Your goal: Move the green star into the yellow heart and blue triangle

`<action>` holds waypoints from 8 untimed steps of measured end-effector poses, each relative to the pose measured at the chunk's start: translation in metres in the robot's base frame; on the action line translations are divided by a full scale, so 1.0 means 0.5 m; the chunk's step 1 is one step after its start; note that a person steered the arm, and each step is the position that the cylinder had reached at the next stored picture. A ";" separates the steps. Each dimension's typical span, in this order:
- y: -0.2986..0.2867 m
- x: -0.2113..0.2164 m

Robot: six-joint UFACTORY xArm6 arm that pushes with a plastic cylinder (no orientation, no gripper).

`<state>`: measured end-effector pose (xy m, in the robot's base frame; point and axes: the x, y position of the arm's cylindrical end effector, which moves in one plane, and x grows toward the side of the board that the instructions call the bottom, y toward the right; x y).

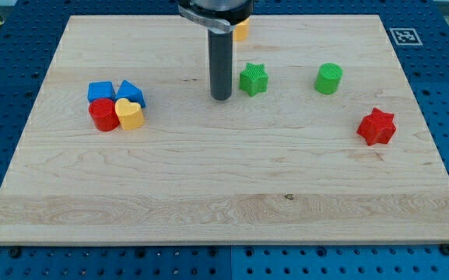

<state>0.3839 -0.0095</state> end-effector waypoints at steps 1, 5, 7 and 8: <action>0.023 -0.065; 0.203 -0.105; 0.153 -0.004; 0.091 -0.004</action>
<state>0.3819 0.0359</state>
